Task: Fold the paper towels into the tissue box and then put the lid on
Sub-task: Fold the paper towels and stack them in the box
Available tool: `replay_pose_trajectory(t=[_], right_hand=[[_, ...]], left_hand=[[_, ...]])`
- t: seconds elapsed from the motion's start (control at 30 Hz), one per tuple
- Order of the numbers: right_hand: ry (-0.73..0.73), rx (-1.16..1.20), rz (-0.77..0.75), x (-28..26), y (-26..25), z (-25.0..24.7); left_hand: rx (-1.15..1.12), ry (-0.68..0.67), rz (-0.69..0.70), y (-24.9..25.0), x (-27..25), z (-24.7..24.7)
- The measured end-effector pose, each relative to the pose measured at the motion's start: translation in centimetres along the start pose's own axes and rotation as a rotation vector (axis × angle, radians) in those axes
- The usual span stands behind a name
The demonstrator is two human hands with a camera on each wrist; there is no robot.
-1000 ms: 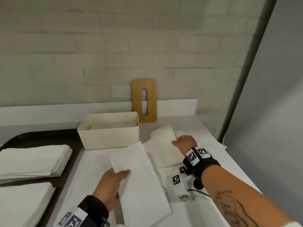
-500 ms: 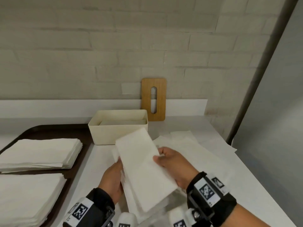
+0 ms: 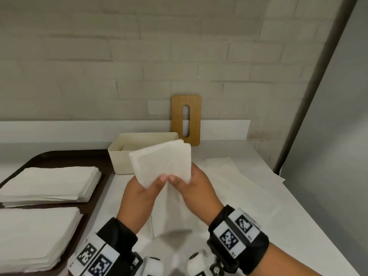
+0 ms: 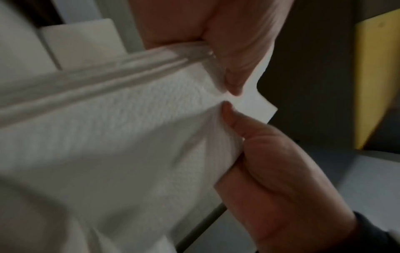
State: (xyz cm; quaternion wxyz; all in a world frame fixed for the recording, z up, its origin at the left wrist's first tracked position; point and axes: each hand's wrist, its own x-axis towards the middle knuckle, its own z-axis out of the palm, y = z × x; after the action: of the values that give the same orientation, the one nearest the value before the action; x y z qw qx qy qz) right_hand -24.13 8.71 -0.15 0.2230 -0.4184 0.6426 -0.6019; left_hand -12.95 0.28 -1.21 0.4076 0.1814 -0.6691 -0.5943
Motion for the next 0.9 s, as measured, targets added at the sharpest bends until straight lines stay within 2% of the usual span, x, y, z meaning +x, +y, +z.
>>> replay_pose_trajectory(t=[0.1,0.17,0.37,0.47,0.57,0.63,0.73,0.83,0.9], right_hand=[[0.078,0.108,-0.125,-0.5,-0.9,0.6],[0.110,0.153,-0.121,-0.8,-0.3,0.5],[0.065,0.229,0.154,-0.6,3.3,0.5],[0.100,0.326,0.165,-0.2,3.3,0.4],[0.169,0.527,0.123,0.5,2.1,-0.4],[0.205,0.579,0.078,0.8,1.1,-1.9],[0.212,0.480,0.062,0.7,1.0,-4.7],[0.130,0.296,0.121,-0.1,2.1,-6.1],[0.062,0.243,0.181,-0.9,3.4,-6.0]], left_hand=[[-0.062,0.054,0.091,1.3,0.1,0.1],[-0.070,0.038,0.099,0.5,0.2,-0.4],[0.078,0.040,-0.057,-3.0,-0.8,-1.0],[0.112,-0.077,-0.121,-3.1,-1.1,-0.8],[0.257,-0.154,-0.222,-3.1,-1.0,-1.4],[0.294,-0.116,-0.246,-3.0,-0.8,-2.4],[0.197,0.016,-0.272,-2.5,-0.5,-4.5],[0.071,0.110,-0.266,-2.3,-0.1,-6.1],[0.069,0.139,-0.253,-2.4,-0.2,-6.4]])
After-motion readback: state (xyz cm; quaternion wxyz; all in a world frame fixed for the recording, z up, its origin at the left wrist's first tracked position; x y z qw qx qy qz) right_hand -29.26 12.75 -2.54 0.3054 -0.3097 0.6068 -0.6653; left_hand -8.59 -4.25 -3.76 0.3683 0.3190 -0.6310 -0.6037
